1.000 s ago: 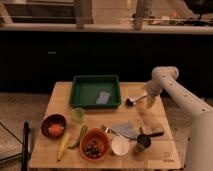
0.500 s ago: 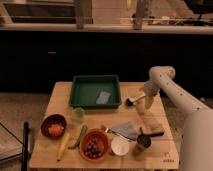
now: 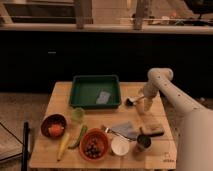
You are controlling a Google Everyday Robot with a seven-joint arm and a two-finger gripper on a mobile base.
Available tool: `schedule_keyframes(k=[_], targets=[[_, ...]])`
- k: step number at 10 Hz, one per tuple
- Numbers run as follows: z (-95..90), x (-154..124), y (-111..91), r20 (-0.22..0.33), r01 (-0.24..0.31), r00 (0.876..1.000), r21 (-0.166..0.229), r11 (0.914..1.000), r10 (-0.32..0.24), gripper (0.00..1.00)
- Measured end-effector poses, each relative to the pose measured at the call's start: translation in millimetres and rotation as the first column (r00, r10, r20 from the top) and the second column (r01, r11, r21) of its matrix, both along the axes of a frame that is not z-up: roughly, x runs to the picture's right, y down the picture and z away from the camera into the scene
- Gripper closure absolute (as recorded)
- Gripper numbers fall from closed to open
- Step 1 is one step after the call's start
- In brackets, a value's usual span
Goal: Place brush in tray
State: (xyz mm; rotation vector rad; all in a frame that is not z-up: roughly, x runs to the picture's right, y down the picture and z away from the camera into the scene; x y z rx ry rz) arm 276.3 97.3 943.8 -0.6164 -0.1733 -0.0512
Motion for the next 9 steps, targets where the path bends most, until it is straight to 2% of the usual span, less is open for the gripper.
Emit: schedule_keyframes(k=[4,7,9], targets=[[3.9,1,6,0.004,0.000,1.000,-0.021,0.9998,0.000,0.20],[4.3,16,7,-0.015,-0.042,0.999,-0.025,0.9988,0.042,0.20],[3.8,27,8,-0.026,-0.062,0.998,-0.028,0.9977,0.062,0.25]])
